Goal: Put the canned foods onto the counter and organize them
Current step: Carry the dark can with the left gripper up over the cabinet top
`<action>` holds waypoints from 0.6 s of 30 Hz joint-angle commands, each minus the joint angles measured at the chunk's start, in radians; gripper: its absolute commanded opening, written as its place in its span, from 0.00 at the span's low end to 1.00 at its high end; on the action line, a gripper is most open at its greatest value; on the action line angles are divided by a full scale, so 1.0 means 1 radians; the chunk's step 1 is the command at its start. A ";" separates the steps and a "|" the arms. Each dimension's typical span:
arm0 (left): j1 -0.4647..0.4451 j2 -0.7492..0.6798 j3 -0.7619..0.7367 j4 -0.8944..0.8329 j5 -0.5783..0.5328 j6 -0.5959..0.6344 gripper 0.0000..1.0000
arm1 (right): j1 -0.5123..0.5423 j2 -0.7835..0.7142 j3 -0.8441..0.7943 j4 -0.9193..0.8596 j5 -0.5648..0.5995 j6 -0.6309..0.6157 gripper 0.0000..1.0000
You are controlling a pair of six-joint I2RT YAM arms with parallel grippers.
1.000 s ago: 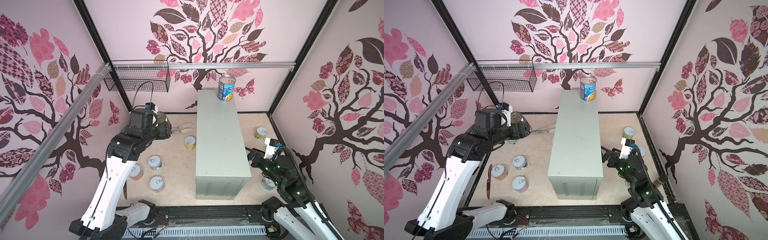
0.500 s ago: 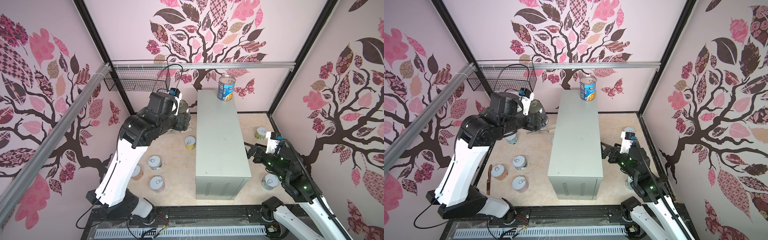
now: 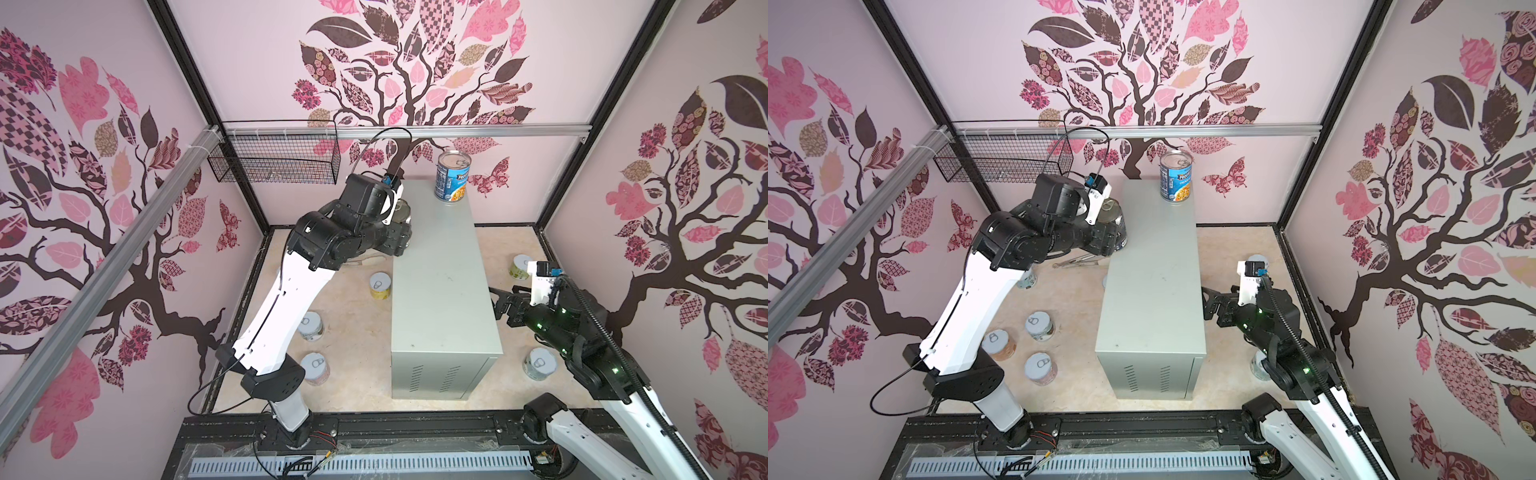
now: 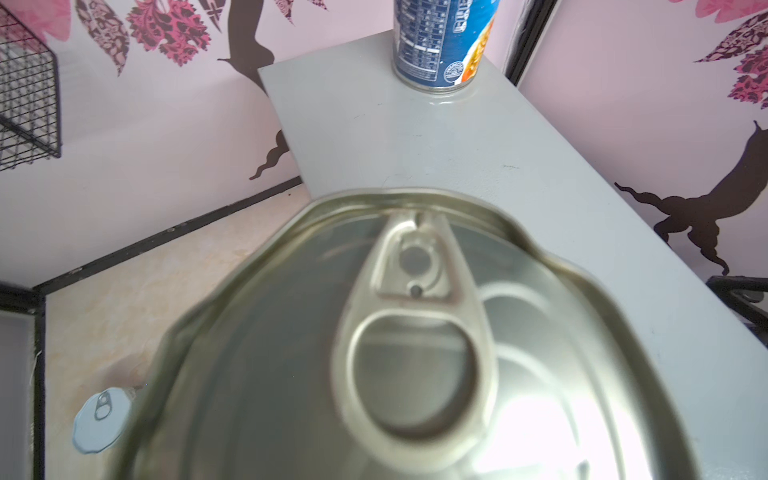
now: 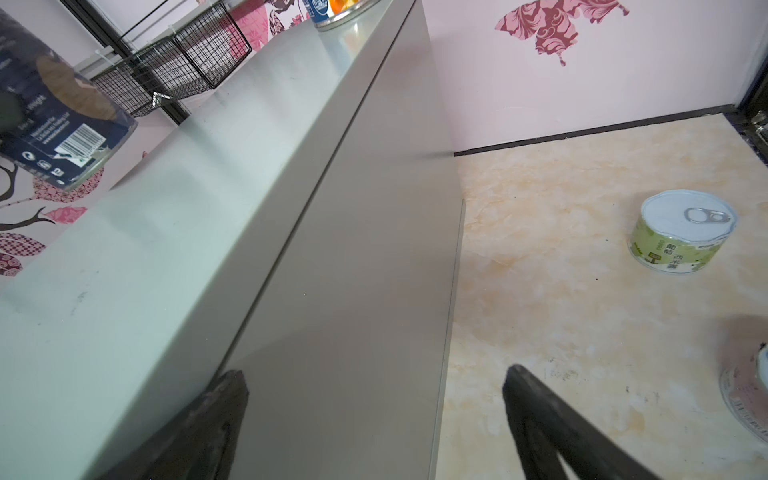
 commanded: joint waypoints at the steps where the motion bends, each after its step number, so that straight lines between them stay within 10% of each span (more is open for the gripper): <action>1: -0.014 0.019 0.128 0.107 0.019 0.021 0.61 | 0.017 0.005 0.007 -0.003 -0.122 -0.023 1.00; 18: -0.013 0.165 0.206 0.187 0.065 0.021 0.62 | 0.018 0.006 -0.031 -0.002 -0.139 -0.033 1.00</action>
